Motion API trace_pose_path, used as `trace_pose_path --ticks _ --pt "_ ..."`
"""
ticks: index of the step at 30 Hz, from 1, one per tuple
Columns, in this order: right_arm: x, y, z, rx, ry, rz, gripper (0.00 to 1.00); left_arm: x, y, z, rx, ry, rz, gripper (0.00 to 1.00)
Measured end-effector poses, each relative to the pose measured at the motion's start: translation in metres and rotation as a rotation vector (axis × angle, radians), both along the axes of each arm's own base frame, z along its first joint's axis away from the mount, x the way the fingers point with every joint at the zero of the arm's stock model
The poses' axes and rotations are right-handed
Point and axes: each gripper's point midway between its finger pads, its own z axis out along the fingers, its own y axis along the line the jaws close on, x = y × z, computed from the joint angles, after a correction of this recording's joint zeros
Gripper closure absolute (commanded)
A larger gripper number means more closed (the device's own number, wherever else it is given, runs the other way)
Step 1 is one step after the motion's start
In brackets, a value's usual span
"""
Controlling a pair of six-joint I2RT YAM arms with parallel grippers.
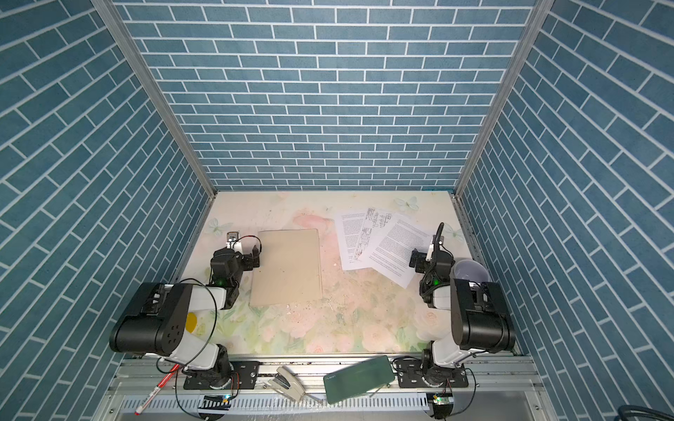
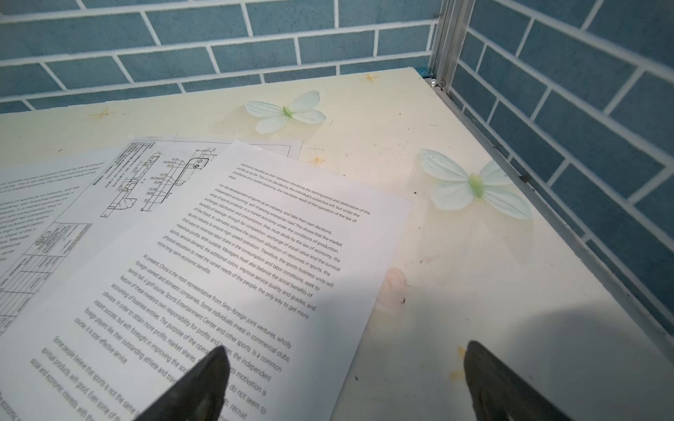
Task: Put the files into the folder
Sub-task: 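Move the left gripper to the beige folder while the right gripper approaches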
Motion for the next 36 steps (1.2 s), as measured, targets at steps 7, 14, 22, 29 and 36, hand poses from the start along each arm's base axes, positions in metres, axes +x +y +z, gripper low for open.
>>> trace_pose_path --ticks 7,14,22,29,36 --pt "0.0 0.0 0.0 0.0 0.0 0.0 0.01 0.0 0.0 0.0 0.0 0.0 0.0 0.0" --pt "0.0 0.0 0.0 0.0 0.0 0.0 0.01 0.0 0.0 0.0 0.0 0.0 0.0 0.01" --pt "0.0 0.0 0.0 0.0 0.0 0.001 0.01 0.0 0.0 0.0 0.0 0.0 0.0 0.0" --pt "0.0 0.0 -0.001 0.001 0.009 0.002 0.08 0.0 -0.001 0.0 -0.002 0.005 -0.007 0.0" --pt "0.025 0.007 0.062 0.059 0.055 0.026 0.24 0.018 0.006 0.064 -0.069 0.041 0.075 0.0"
